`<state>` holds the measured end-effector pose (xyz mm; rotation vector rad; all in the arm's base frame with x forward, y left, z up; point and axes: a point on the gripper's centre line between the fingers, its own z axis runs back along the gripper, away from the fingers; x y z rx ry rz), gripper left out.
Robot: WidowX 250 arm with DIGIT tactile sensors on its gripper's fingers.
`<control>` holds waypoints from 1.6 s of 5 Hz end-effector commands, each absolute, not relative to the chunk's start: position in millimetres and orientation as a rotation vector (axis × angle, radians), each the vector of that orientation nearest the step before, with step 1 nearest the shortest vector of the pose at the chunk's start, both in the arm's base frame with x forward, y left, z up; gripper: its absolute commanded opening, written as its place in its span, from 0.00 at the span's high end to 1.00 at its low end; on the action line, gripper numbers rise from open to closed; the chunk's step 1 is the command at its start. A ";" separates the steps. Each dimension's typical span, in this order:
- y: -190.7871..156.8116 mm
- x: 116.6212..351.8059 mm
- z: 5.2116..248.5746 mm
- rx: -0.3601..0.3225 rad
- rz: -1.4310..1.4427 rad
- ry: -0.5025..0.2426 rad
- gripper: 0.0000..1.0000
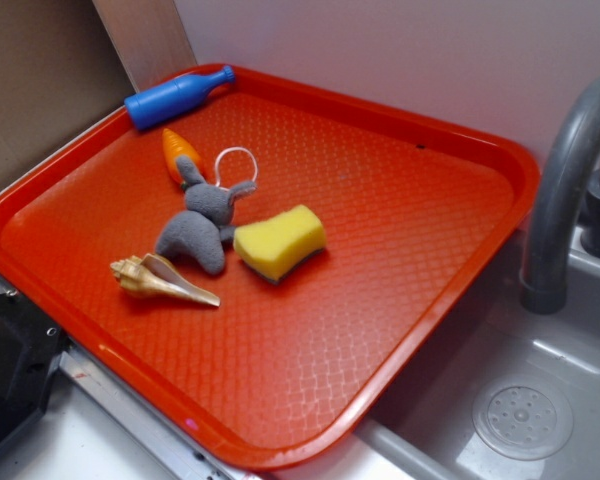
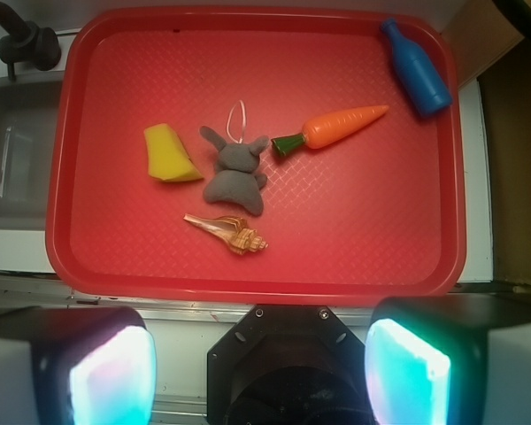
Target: Grab the green sponge.
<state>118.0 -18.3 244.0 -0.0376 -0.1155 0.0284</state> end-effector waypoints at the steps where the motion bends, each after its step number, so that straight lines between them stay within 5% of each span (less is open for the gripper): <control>1: -18.3 118.0 244.0 -0.038 0.028 -0.115 0.00; 4: -66.0 179.9 189.9 -0.133 0.021 -0.301 0.00; 5: -90.9 200.6 160.3 -0.027 -0.066 -0.316 0.00; 8: -109.5 227.4 72.7 0.025 -0.178 -0.203 0.00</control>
